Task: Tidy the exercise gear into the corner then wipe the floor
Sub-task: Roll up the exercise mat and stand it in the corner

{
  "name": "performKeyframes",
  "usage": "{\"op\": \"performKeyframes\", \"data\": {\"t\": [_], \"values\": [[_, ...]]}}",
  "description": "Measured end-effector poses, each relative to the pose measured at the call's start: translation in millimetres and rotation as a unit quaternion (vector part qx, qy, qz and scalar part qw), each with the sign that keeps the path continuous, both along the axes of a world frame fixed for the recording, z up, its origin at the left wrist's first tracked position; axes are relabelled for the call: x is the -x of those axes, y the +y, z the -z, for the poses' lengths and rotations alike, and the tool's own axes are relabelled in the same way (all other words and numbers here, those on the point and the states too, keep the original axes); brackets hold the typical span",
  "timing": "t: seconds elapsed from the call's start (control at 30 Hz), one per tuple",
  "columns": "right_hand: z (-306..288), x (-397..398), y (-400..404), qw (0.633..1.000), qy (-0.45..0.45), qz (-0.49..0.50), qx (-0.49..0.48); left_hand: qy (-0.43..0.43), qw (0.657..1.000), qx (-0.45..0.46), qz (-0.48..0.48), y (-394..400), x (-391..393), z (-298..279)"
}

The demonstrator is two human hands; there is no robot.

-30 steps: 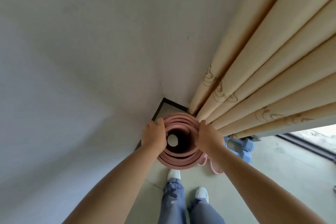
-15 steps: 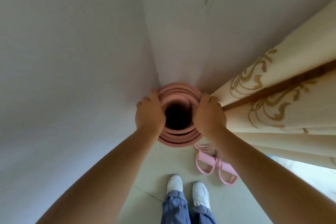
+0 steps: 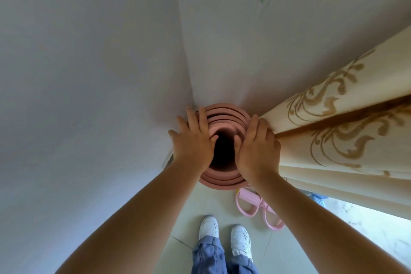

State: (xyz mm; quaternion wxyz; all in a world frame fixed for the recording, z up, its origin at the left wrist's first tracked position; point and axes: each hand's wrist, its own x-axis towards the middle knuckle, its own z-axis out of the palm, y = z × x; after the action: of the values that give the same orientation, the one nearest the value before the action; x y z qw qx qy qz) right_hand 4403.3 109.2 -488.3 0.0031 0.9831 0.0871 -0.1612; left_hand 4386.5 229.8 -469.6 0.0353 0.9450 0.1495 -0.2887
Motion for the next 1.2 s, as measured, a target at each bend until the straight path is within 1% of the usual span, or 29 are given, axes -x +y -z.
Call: {"op": "performKeyframes", "data": {"t": [0.07, 0.2, 0.27, 0.3, 0.33, 0.47, 0.57, 0.67, 0.77, 0.83, 0.9, 0.97, 1.07, 1.2], "values": [[-1, -5, 4, 1.000, 0.008, 0.013, -0.008, 0.006, 1.000, -0.004, -0.001, -5, -7, 1], [-2, -14, -8, 0.999, 0.011, 0.004, -0.039, -0.044, 0.998, 0.050, -0.003, -2, -14, -3], [-14, -17, -13, 0.999, 0.018, 0.004, -0.048, -0.065, 0.995, 0.075, 0.015, 6, -7, -7], [-21, -17, -15, 0.999, 0.004, -0.004, -0.046, -0.075, 0.994, 0.081, 0.020, 10, -2, -10], [-28, -17, -18, 0.999, 0.009, -0.019, -0.035, -0.083, 0.993, 0.082, 0.018, 14, 3, -15], [-60, -12, -16, 0.991, 0.071, -0.072, -0.087, -0.096, 0.992, 0.079, -0.037, 19, 27, -47], [-87, -1, -7, 0.986, 0.070, -0.112, -0.106, -0.075, 0.994, 0.048, -0.059, 19, 57, -84], [-123, 18, 2, 0.975, 0.071, -0.192, -0.084, -0.064, 0.993, 0.009, -0.100, 17, 102, -119], [-160, 46, 16, 0.955, 0.066, -0.282, -0.064, -0.077, 0.984, -0.032, -0.159, 16, 157, -155], [-187, 74, 29, 0.941, 0.062, -0.328, -0.061, -0.093, 0.971, -0.058, -0.211, 15, 199, -180], [-212, 109, 47, 0.916, 0.074, -0.390, -0.058, -0.099, 0.955, -0.080, -0.269, 14, 245, -203], [-234, 155, 65, 0.874, 0.085, -0.477, -0.044, -0.090, 0.933, -0.100, -0.333, 10, 300, -222], [-260, 240, 87, 0.799, 0.078, -0.596, -0.032, -0.066, 0.888, -0.124, -0.437, -9, 393, -241], [-286, 369, 94, 0.690, 0.070, -0.719, -0.043, -0.042, 0.810, -0.142, -0.568, -56, 522, -259]]}}
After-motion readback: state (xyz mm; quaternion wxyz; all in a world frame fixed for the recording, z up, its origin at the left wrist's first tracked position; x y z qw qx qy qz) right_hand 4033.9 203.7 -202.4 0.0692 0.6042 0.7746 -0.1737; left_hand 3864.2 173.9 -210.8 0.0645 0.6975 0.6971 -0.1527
